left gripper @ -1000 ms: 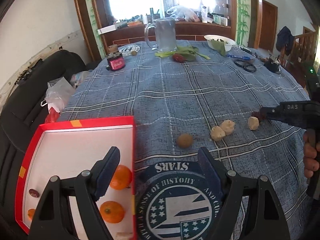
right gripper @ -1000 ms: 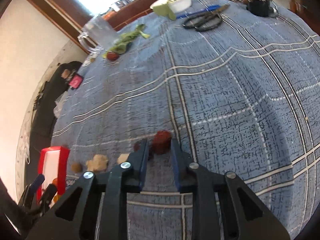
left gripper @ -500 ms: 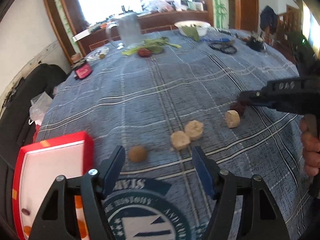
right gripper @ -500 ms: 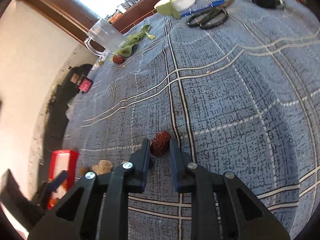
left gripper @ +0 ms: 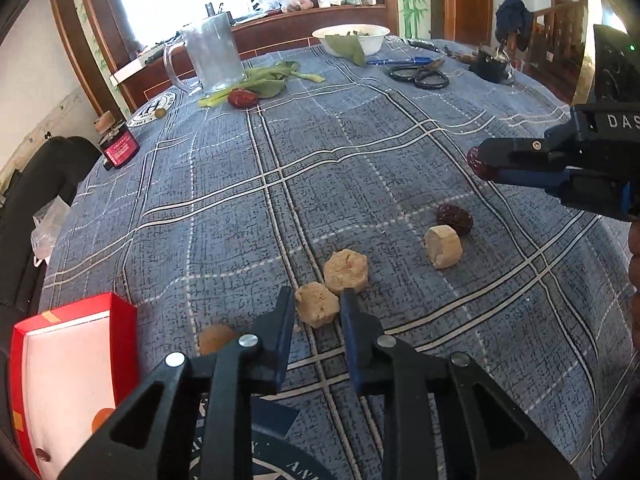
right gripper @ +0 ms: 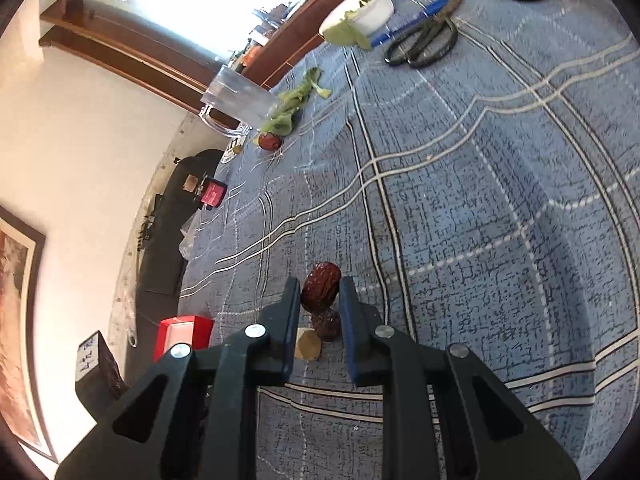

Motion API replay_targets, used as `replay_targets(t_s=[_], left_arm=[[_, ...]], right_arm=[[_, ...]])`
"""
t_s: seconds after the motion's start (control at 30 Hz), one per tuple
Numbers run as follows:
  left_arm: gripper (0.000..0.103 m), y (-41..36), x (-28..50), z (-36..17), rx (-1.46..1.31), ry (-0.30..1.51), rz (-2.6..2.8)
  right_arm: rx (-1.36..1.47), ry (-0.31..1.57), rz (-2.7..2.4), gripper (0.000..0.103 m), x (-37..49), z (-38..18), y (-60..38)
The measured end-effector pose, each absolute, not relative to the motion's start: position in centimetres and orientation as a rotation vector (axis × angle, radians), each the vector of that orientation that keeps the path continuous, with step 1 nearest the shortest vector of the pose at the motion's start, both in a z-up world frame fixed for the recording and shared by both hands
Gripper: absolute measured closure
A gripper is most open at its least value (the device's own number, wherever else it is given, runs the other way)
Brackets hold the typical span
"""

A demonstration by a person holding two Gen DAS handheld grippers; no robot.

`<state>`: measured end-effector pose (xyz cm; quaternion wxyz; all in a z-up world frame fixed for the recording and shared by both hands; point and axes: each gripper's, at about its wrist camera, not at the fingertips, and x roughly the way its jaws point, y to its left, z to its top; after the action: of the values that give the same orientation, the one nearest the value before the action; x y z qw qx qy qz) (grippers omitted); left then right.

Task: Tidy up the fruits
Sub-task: 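Grasp a beige lump with the left tool while the right tool grasps a red date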

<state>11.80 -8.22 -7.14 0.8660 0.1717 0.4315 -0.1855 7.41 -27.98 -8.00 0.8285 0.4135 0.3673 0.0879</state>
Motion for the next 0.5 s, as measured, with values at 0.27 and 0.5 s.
replay_targets(t_s=[0.27, 0.5], left_arm=[[0.082, -7.3, 9.6, -5.1, 0.310, 0.845, -0.400], [0.082, -2.9, 5.5, -0.1, 0.224, 0.726, -0.366]], right_arm=[[0.840, 0.767, 0.185, 0.081, 7.5, -7.5, -27.5], [0.809, 0.709, 0.123, 0.082, 6.6, -6.8, -28.8]])
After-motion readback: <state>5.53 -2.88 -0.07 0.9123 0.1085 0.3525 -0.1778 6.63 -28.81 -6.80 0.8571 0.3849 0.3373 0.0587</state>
